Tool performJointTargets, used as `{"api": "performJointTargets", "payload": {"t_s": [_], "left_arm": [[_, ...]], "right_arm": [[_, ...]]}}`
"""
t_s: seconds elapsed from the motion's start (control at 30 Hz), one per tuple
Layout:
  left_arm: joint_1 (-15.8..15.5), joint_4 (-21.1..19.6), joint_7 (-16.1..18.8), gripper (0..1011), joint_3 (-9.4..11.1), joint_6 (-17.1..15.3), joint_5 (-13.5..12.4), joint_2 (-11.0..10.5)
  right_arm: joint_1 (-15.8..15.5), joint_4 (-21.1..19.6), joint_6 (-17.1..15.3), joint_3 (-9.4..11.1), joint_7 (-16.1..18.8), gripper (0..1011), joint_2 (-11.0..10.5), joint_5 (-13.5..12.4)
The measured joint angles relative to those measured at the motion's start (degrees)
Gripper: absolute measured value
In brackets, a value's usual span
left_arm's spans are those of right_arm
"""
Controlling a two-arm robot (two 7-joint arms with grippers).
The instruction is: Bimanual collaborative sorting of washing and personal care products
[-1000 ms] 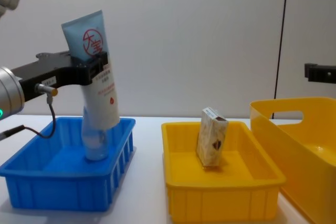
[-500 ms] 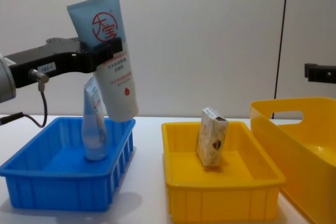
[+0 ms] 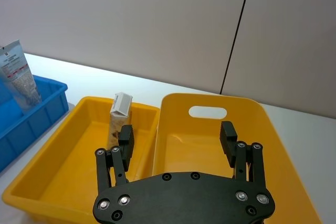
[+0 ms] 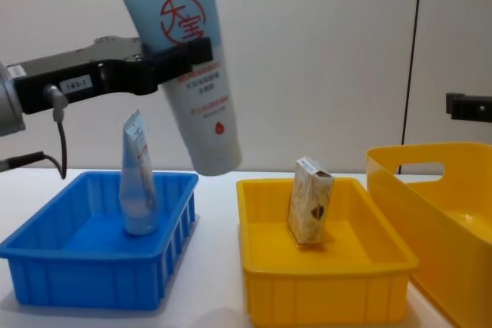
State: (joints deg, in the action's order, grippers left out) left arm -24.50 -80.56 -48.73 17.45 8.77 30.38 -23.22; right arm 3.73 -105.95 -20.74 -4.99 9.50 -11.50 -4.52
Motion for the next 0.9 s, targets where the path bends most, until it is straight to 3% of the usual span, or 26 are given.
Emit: {"api": "performJointTargets", "payload": {"t_s": [0.43, 0.9], "left_arm": [[-0.99, -2.65, -6.52, 259, 3.92, -0.49, 1.56, -0.49], [-1.66, -4.54, -6.66, 259, 7.16, -0.86, 0.35, 0.58]], "right_arm": [[0.0, 0.0, 0.0, 0.0, 0.0, 1002, 0.0, 0.0], [0.0, 0.0, 0.0, 0.0, 0.0, 1002, 0.0, 0.0]]}}
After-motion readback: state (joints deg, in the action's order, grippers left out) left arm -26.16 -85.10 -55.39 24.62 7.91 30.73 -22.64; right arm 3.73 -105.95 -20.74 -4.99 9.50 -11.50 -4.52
